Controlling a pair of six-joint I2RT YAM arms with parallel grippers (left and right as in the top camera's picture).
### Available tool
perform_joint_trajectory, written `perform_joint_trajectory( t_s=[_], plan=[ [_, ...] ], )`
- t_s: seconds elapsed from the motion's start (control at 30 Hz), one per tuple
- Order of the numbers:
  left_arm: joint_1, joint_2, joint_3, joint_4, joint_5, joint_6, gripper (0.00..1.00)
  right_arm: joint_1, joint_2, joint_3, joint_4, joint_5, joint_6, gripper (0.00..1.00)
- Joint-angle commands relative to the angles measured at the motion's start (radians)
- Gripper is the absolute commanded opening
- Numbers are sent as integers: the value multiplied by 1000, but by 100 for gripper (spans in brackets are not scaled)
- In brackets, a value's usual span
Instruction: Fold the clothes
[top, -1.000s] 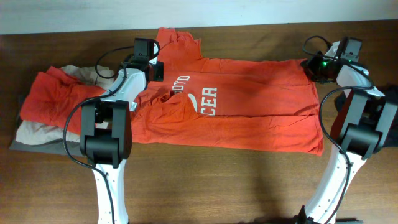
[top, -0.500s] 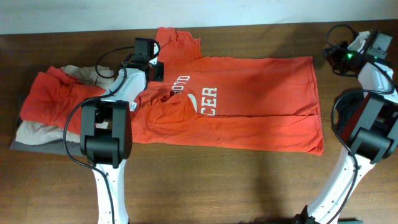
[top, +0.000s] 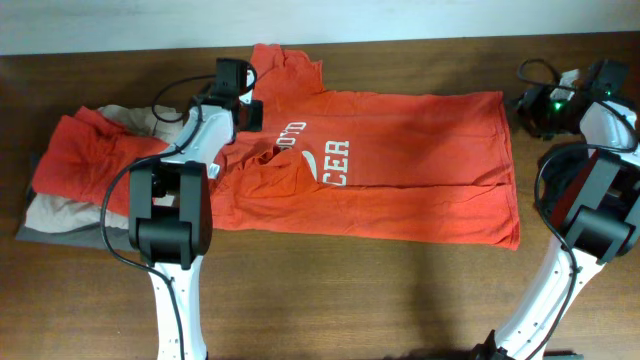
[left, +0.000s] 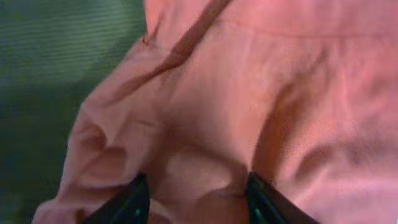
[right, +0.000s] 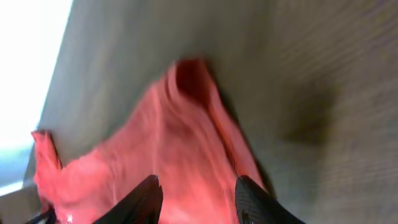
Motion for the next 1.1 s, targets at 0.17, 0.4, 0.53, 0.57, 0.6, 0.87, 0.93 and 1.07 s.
perform_joint_trajectory(
  t_s=[0.17, 0.4, 0.53, 0.57, 0.6, 0.87, 0.93, 1.07],
  plan=[
    [-11, -116, 267, -283, 77, 16, 68, -8, -284, 14, -173, 38, -206, 48],
    [-11, -280, 365, -386, 80, 16, 80, -7, -516, 14, -282, 58, -224, 52],
    [-10, -356, 365, -436, 98, 16, 80, -7, -618, 14, -385, 56, -224, 55],
    [-10, -366, 365, -453, 124, 16, 80, -6, -637, 14, -410, 55, -224, 55],
    [-10, -374, 365, -473, 158, 16, 80, -5, -655, 14, -437, 55, -230, 55],
    [14, -377, 366, -526, 277, 16, 79, 14, -690, 13, -557, 62, -266, 61],
    [16, -377, 366, -574, 282, 15, 79, 31, -680, 13, -595, 67, -270, 61],
    [-11, -376, 355, -785, 275, 90, 73, 107, -663, 2, -725, 339, -251, 59]
  ],
)
